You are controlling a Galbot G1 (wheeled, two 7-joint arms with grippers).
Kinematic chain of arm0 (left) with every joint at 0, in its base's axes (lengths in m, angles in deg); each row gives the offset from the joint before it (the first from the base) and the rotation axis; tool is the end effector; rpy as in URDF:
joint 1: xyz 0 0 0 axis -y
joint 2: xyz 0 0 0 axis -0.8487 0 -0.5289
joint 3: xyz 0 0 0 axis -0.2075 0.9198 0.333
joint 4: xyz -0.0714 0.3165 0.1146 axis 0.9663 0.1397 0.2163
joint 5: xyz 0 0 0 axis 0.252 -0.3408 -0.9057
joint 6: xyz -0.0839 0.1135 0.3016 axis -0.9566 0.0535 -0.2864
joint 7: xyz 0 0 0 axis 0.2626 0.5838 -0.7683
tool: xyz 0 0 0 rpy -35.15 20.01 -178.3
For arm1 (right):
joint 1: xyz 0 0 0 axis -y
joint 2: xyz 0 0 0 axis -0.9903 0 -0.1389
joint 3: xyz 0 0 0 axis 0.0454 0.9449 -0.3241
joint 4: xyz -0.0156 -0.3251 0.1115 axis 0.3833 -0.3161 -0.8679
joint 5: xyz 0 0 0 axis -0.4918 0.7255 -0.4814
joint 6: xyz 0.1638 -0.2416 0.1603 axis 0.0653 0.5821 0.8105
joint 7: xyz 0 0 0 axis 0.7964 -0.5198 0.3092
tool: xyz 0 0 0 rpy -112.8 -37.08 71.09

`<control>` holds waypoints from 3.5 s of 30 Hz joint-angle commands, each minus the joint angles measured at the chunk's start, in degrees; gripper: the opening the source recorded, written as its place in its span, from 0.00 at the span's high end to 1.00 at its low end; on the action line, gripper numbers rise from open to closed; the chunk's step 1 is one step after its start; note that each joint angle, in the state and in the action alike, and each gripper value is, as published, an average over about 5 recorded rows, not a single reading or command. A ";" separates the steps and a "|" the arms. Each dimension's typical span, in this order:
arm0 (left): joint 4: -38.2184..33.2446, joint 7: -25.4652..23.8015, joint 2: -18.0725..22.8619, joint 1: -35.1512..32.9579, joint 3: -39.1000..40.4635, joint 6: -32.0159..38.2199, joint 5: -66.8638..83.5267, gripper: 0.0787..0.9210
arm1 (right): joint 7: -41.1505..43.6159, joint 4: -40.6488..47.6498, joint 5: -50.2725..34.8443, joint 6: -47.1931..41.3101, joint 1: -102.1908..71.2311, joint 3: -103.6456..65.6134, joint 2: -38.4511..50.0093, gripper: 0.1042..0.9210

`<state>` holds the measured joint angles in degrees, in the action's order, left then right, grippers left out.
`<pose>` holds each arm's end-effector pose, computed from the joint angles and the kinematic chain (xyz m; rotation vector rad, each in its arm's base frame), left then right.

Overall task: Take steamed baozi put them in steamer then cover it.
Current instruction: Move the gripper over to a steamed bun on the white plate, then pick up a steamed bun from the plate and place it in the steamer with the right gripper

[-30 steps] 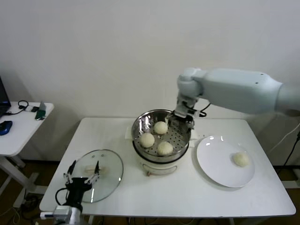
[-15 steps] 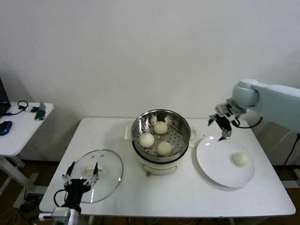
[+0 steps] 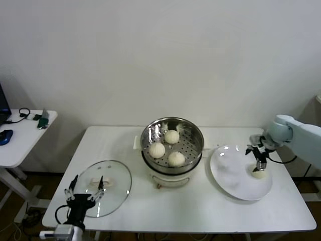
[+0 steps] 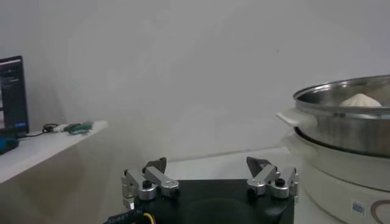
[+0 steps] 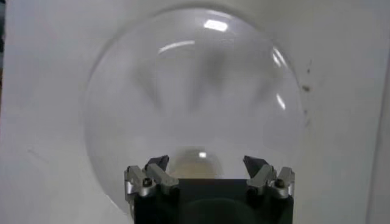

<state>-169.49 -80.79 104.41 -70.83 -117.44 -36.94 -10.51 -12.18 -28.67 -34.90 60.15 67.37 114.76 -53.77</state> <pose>0.1169 0.0581 -0.3049 0.1074 -2.9650 -0.2568 0.4919 -0.2372 -0.1808 1.1597 -1.2921 1.3373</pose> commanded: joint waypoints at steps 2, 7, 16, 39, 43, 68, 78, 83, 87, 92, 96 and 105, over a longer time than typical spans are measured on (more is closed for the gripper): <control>-0.31 -0.12 0.50 -0.05 0.29 -0.30 -0.99 0.12 | 0.32 10.62 6.28 0.26 -11.67 -10.97 -1.50 0.12; -0.25 -0.04 0.81 -0.15 0.39 -0.29 -1.47 0.12 | 0.71 11.50 6.58 0.36 -11.86 -11.26 -2.63 0.12; -0.15 0.02 0.95 -0.58 0.20 -0.09 -1.54 0.12 | 1.04 12.91 7.65 0.89 -12.04 -11.82 -3.96 0.12; -0.45 0.60 1.38 -0.23 -0.64 -0.42 -1.02 0.12 | 2.16 13.47 1.47 0.81 -9.29 -10.99 -4.72 0.28; -0.59 0.61 1.44 -0.22 -0.56 -0.45 -0.99 0.12 | 1.80 11.10 -4.92 -1.21 -3.73 -6.28 -3.92 0.28; -3.28 -1.07 1.06 -0.83 1.29 -0.22 0.77 0.12 | -4.15 -4.31 -53.27 -8.85 41.48 32.90 -24.00 0.28; -4.80 -1.08 0.88 -1.47 1.18 -0.35 0.91 0.12 | -6.42 -5.68 -53.83 -10.28 38.11 35.56 -31.69 0.27; -5.00 -1.10 0.64 -2.43 0.71 -0.13 1.00 0.12 | -6.75 -4.61 -50.27 -10.53 34.54 35.91 -34.18 0.28; -4.68 -1.11 0.57 -2.77 0.50 0.13 1.31 0.12 | -6.37 -2.97 -47.02 -10.42 31.86 35.93 -35.31 0.27; -4.08 -1.12 0.40 -2.58 0.53 0.13 1.60 0.12 | -6.36 -0.33 -45.02 -10.38 28.52 35.57 -36.64 0.27; -3.56 -1.12 0.37 -2.10 0.52 0.10 1.73 0.12 | -6.37 1.75 -44.11 -10.38 26.27 34.99 -37.59 0.27; -2.51 -1.11 0.43 -2.21 0.19 0.64 2.32 0.12 | -5.62 2.62 -41.91 -10.42 24.80 34.76 -37.71 0.26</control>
<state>-172.51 -81.86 104.78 -72.81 -117.20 -36.58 -8.45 -18.17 -27.78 -79.33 49.94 94.94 149.31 -90.02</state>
